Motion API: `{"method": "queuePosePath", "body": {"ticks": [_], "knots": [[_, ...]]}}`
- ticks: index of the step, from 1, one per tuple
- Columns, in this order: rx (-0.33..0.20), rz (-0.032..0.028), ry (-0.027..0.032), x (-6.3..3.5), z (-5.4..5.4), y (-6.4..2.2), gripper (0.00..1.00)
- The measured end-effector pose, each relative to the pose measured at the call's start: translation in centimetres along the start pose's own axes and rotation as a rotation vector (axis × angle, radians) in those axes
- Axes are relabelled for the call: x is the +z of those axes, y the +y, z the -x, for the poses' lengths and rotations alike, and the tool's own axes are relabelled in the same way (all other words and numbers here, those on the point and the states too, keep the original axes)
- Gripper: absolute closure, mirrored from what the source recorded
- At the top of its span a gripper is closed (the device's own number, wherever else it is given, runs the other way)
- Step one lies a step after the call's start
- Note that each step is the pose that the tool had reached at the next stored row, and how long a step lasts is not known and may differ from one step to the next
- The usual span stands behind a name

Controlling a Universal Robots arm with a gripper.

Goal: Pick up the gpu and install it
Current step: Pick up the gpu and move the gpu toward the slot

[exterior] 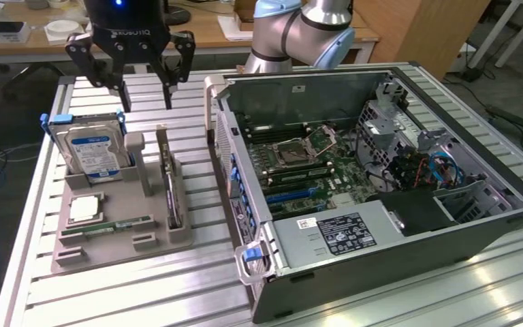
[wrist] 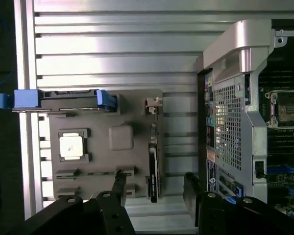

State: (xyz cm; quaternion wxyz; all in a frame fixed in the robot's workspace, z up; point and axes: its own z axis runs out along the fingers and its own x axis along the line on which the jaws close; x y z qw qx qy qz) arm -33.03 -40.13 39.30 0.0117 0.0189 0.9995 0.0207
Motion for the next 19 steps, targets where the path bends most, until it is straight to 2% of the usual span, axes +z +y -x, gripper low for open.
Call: {"method": "queuePosePath", "body": {"ticks": [7,19], "knots": [[-0.014,0.0005,0.0005,0.44,0.0,-0.72,0.41],[-0.015,0.0004,0.0007,1.81,0.1,-1.53,0.41]]}}
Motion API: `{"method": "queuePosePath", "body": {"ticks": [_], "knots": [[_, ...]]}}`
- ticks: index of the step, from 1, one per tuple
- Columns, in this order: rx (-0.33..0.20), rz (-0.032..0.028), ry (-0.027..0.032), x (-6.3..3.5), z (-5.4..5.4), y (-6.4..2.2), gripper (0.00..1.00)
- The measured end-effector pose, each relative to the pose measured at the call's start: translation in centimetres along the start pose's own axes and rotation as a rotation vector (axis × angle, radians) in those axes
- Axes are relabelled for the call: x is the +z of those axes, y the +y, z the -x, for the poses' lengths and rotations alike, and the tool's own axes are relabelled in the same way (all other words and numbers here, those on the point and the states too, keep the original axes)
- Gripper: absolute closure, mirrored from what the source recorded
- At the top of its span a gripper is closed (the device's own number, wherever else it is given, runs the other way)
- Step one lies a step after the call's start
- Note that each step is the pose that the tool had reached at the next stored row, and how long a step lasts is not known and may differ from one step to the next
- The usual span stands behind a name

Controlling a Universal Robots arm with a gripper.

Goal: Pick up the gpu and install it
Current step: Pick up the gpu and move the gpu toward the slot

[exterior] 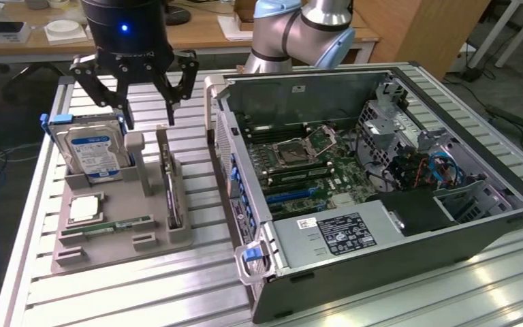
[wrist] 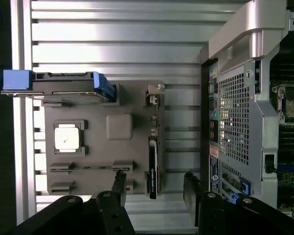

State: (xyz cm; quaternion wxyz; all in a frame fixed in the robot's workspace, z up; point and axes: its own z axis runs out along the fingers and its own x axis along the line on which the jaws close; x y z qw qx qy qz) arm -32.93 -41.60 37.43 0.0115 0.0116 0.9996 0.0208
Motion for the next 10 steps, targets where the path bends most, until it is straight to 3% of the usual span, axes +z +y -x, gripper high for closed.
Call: {"method": "queuePosePath", "body": {"ticks": [10], "knots": [[0.0,-0.0002,0.0,0.66,0.22,-0.89,0.41]]}}
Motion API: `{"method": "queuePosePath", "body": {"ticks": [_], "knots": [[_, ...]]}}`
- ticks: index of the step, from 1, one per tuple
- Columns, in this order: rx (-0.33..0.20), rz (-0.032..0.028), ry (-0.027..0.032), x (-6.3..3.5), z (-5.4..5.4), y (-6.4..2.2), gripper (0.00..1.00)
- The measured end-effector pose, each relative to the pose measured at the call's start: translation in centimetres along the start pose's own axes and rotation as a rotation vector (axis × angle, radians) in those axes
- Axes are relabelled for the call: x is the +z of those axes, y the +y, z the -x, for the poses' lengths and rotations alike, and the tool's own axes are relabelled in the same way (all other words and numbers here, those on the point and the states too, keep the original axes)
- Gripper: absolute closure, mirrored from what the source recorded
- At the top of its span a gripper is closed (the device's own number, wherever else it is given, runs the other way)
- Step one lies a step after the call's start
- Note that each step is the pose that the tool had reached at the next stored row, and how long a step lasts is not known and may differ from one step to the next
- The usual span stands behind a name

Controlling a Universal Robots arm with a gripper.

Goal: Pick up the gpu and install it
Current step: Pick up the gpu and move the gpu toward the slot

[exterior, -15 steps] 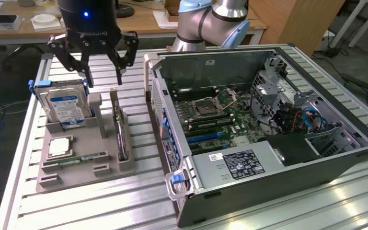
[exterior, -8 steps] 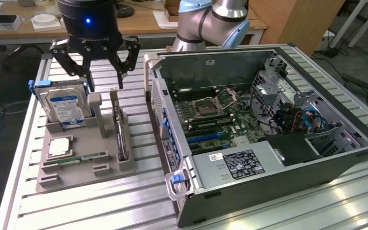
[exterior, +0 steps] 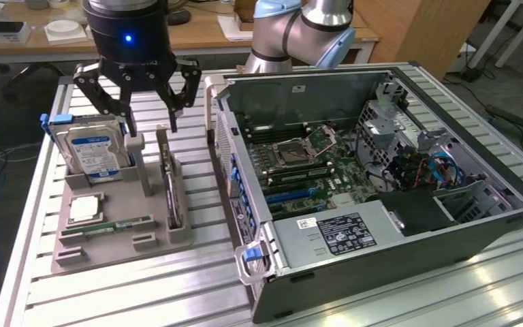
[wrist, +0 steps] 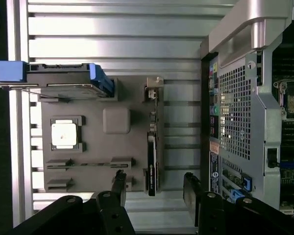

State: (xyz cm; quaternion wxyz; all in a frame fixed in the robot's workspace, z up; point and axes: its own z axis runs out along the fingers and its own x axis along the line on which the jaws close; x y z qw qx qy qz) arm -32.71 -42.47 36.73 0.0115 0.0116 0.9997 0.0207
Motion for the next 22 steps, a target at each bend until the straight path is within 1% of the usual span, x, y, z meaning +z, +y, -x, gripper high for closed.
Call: {"method": "queuePosePath", "body": {"ticks": [6,18,22], "knots": [[0.0,0.0001,-0.0001,0.56,0.0,-0.8,0.41],[-0.001,0.0,0.0,2.74,0.1,-0.93,0.41],[-0.027,0.0005,0.0012,3.32,0.1,-0.95,0.41]]}}
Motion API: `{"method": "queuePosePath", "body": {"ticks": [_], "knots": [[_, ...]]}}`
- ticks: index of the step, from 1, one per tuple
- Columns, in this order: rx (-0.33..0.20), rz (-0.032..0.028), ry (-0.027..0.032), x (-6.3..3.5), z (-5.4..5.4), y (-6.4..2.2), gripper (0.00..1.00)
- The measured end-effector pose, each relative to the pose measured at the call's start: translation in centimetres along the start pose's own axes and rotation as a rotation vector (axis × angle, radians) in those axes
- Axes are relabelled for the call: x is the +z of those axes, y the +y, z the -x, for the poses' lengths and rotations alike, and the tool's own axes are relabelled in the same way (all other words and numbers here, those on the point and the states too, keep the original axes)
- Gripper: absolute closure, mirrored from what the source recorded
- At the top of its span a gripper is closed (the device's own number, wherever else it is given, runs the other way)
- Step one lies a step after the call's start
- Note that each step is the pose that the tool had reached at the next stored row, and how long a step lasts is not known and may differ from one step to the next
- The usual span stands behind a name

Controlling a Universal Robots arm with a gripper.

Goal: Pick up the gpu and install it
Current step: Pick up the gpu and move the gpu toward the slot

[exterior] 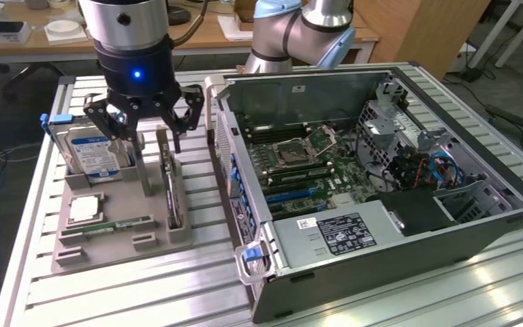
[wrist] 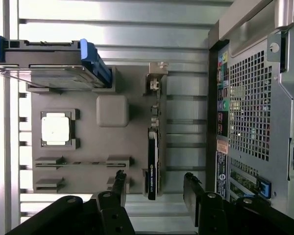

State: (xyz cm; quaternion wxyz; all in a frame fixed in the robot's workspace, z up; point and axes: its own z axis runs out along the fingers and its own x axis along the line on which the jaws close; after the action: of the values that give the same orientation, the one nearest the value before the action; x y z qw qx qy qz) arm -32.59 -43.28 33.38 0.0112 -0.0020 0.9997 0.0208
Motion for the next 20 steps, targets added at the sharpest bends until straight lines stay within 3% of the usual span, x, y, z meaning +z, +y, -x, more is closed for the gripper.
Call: {"method": "queuePosePath", "body": {"ticks": [20], "knots": [[-0.013,0.0004,0.0004,3.17,0.1,-0.12,0.41]]}}
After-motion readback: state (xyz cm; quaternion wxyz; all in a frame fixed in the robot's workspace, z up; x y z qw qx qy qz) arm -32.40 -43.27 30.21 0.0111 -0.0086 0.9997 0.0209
